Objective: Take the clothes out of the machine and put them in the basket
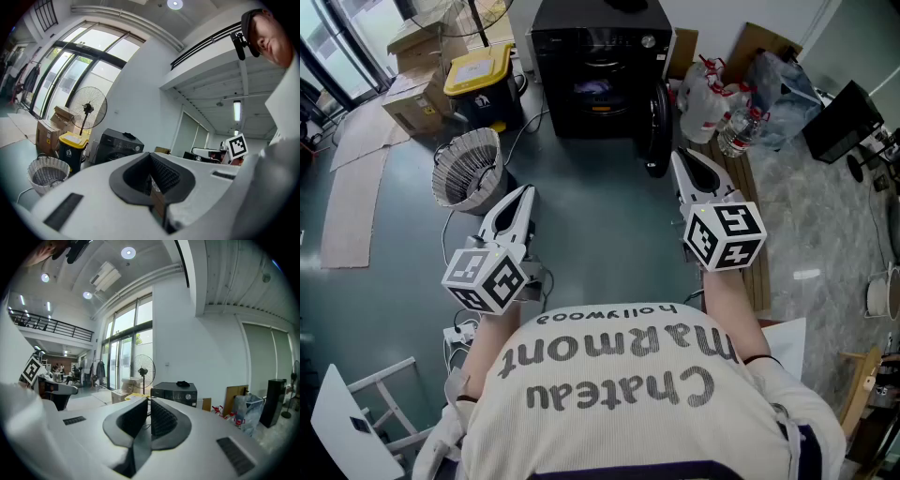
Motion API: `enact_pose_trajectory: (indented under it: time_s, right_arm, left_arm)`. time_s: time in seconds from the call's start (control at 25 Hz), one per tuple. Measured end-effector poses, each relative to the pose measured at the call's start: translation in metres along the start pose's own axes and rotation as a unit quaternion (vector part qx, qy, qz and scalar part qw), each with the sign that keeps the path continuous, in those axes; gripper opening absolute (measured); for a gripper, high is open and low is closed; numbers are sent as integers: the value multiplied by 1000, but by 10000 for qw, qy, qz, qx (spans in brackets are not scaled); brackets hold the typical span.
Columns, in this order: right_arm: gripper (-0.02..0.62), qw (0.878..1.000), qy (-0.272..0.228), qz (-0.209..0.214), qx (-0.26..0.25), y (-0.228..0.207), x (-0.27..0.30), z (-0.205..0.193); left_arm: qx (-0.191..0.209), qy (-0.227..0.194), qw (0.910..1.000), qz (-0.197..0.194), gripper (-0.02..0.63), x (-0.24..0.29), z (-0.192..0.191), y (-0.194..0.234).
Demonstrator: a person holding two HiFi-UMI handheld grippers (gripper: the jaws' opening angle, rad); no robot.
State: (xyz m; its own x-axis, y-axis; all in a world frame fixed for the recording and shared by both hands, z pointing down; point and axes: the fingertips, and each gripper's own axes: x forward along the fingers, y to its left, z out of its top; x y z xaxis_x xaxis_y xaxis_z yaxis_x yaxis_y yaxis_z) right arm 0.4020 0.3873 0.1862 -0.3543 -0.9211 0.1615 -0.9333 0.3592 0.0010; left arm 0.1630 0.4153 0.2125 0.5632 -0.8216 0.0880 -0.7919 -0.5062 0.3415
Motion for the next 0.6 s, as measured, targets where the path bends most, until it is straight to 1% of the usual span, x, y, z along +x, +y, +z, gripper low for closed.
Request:
enact_pose_trajectory:
  time_s: [0.28,0.44,0.52,0.6]
  right_arm:
    - [44,10000,21,-87,43,16,10,-5]
    - [44,9996,85,-147,232,24,16,-15]
    - [44,9996,108,-113,253,29,20,-18]
    - [44,9997,160,-77,193,33,24,-21]
  left_arm:
    - [48,40,9999,-103,8,-6,5,16]
    - [63,120,9998,-174,8,-5,2,26]
    - [14,136,9998,-139,8,-6,-1,32]
    - [-30,148,9999,-4,8,-7,-4,42]
